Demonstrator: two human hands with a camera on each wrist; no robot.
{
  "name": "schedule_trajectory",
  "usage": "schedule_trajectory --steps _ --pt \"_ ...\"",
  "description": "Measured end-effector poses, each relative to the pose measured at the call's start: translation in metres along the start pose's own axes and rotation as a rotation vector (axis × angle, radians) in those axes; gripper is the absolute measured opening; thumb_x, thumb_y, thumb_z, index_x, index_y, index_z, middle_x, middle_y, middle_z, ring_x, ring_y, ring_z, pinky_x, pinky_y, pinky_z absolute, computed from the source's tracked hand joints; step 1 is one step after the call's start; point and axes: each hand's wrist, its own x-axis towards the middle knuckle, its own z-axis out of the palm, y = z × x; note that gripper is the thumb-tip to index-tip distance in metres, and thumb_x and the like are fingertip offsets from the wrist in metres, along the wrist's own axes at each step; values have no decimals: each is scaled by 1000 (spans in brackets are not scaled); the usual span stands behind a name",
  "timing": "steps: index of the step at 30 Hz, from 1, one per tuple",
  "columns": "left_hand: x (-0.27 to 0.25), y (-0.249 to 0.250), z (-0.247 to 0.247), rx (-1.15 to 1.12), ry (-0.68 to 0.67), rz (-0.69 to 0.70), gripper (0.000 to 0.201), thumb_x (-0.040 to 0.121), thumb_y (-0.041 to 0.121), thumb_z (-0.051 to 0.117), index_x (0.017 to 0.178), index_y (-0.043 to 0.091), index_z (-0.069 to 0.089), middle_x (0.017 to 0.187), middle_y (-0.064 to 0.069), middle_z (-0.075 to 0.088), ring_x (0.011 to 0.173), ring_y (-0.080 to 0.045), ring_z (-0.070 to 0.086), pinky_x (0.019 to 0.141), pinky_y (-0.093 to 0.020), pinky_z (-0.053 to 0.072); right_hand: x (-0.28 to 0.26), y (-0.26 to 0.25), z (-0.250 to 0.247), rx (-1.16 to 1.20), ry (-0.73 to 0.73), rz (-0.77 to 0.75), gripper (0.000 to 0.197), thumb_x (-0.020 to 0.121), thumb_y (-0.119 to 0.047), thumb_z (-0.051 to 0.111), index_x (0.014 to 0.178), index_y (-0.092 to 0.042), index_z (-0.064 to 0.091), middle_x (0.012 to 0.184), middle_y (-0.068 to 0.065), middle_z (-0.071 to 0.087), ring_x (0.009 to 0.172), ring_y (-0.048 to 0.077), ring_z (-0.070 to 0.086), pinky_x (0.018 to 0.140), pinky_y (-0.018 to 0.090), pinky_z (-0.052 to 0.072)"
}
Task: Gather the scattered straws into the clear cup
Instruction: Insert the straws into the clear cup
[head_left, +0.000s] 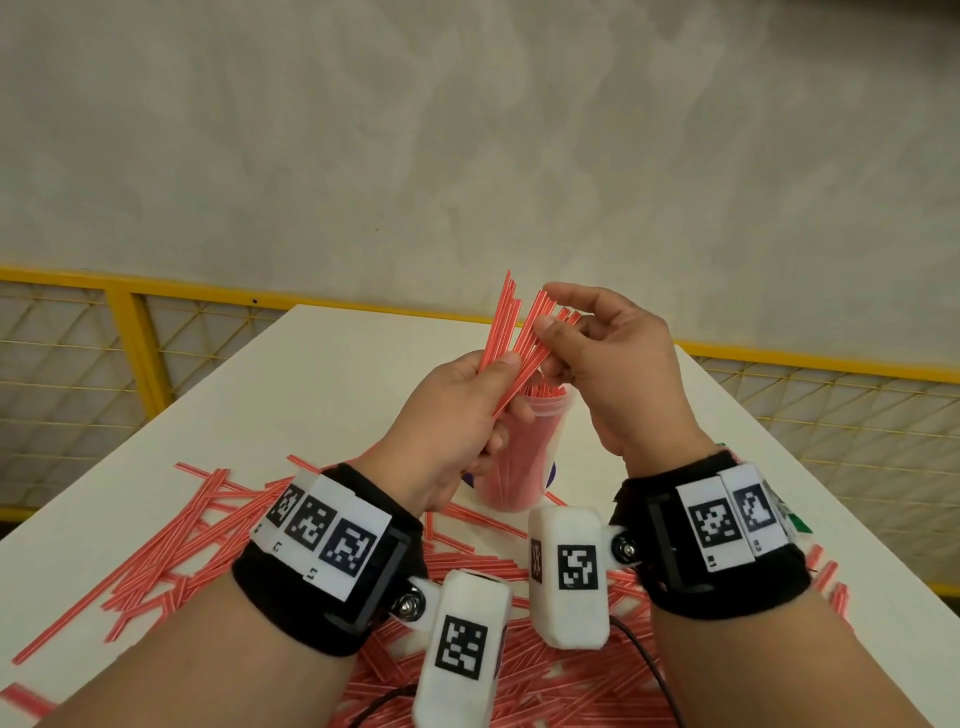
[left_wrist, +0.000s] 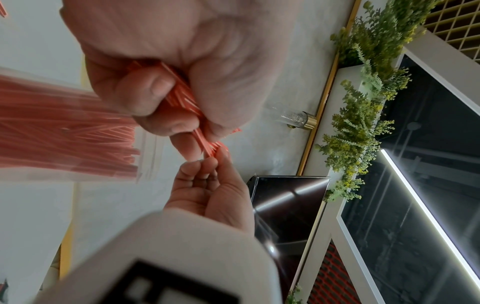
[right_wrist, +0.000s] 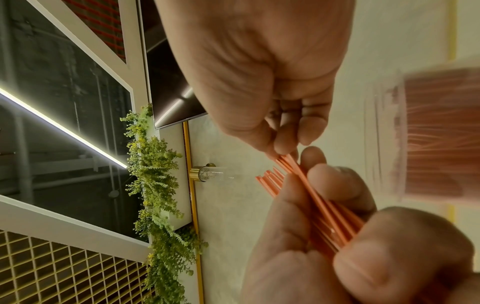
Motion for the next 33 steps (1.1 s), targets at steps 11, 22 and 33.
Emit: schedule_trajectory --steps 11,22,33 --pt "0 2 2 100 75 49 26 102 37 44 106 20 63 68 2 69 41 -11 46 41 -19 30 -1 0 1 3 1 3 22 88 -7 67 105 -20 62 76 20 69 50 12 59 52 25 51" --pt "1 1 -3 146 207 43 24 104 31 40 97 18 60 80 -1 75 40 -10 50 34 -12 32 10 0 -16 80 292 -211 23 89 -5 63 106 -21 65 70 8 68 48 12 56 55 26 50" --pt "3 -2 -3 192 204 1 23 103 31 42 106 19 62 79 2 75 39 -9 40 35 -14 29 12 14 -18 -354 263 -391 33 88 -15 64 107 -42 64 80 -7 69 72 13 66 77 38 57"
